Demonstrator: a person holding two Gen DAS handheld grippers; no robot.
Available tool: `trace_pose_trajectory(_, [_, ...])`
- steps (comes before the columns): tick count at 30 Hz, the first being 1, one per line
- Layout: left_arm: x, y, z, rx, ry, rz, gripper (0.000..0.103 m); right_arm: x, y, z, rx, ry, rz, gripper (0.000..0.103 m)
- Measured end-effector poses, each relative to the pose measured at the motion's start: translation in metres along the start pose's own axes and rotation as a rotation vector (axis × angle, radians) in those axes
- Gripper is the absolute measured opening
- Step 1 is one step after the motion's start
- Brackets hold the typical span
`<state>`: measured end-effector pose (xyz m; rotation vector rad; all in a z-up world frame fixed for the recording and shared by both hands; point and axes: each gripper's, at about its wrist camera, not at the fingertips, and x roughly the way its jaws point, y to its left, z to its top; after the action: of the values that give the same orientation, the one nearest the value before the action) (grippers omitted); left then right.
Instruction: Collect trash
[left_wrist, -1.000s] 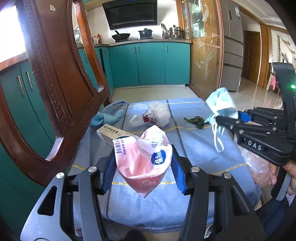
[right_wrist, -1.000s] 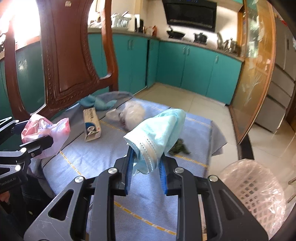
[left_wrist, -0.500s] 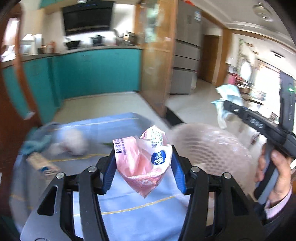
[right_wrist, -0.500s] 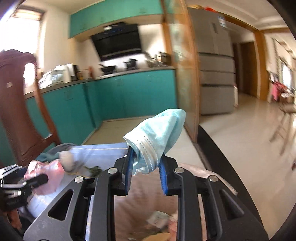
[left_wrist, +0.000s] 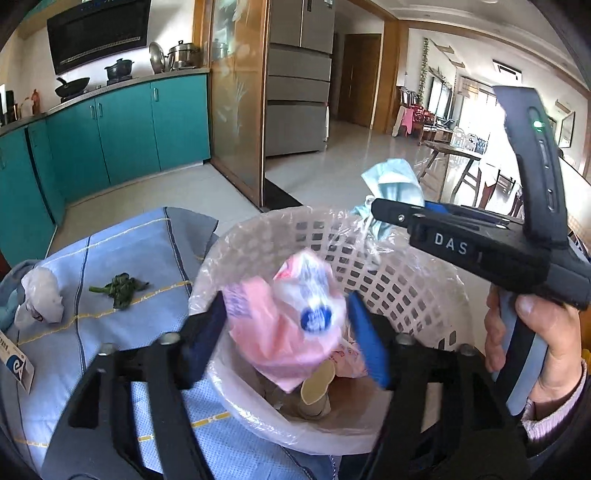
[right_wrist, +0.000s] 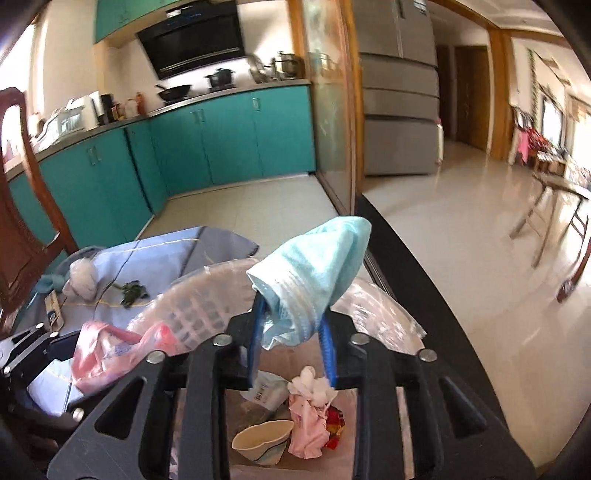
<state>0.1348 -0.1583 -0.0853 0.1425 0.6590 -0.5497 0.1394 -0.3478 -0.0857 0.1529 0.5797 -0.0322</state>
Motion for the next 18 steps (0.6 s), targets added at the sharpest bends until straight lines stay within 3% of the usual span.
trace_pose_trajectory(3, [-0.005, 0.007, -0.002, 0.003, -0.006, 0.011, 0.080, -0.004, -0.004, 0.001, 0.027, -0.017, 0.000, 0.056])
trace_pose_trajectory(7, [-0.011, 0.029, -0.003, -0.038, -0.014, 0.052, 0.080, -0.005, 0.002, 0.002, 0.003, -0.030, 0.000, 0.061])
trace_pose_trajectory(9, [-0.019, 0.044, -0.006, -0.064, -0.028, 0.114, 0.080, -0.005, 0.003, 0.002, 0.002, -0.028, 0.004, 0.062])
trace_pose_trajectory(11, [-0.027, 0.068, -0.013, -0.104, -0.029, 0.228, 0.080, -0.004, 0.006, 0.003, 0.008, -0.028, 0.014, 0.062])
trace_pose_trajectory(18, [-0.055, 0.199, -0.047, -0.358, 0.062, 0.544, 0.083, -0.003, 0.044, 0.013, -0.004, -0.071, 0.153, 0.065])
